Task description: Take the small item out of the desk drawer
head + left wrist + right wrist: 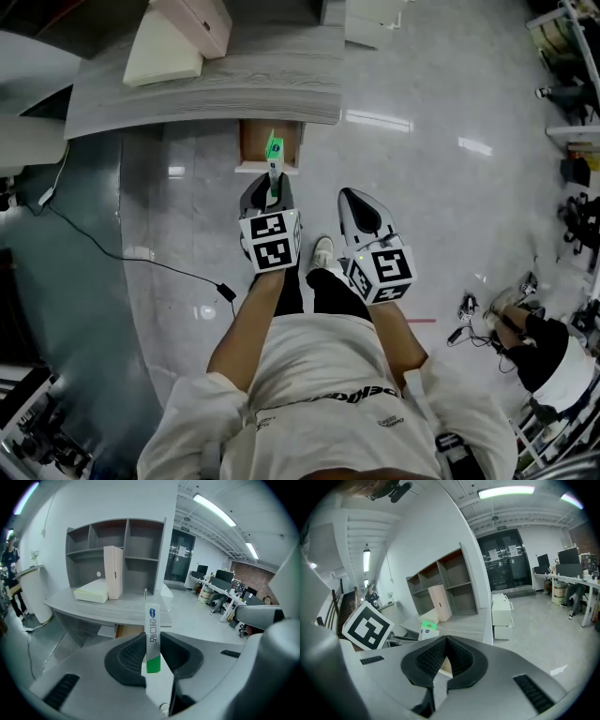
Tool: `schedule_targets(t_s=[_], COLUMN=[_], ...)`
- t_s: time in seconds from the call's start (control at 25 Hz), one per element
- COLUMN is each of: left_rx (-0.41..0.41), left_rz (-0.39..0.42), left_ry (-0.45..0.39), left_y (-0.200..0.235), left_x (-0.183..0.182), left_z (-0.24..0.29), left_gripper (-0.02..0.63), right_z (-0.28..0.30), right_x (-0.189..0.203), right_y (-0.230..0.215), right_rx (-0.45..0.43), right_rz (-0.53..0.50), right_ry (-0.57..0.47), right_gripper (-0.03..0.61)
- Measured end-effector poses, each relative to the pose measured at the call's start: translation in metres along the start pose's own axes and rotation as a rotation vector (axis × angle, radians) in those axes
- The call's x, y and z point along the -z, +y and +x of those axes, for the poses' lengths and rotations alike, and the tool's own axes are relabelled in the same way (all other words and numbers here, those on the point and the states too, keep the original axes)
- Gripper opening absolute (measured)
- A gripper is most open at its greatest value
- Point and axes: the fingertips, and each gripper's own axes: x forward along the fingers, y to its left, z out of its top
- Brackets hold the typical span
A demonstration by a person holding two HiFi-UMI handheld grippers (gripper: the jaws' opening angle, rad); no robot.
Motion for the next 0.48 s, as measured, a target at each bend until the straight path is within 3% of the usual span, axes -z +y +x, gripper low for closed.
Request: schedule_targets(t_s=[0.48], left_rx=[0.018], left_rz=[0.032], left_ry=[-0.132], left_y=[-0.020], left_x=[-0.056], left_z=[-0.079], left_gripper=[0.101], right_z=[-0.037], right_x=[-0.053], right_y=[0.023], right_rx=[-0.033], right_rz=[-0.025], right_ry=[-0.063], right_gripper=[0.032])
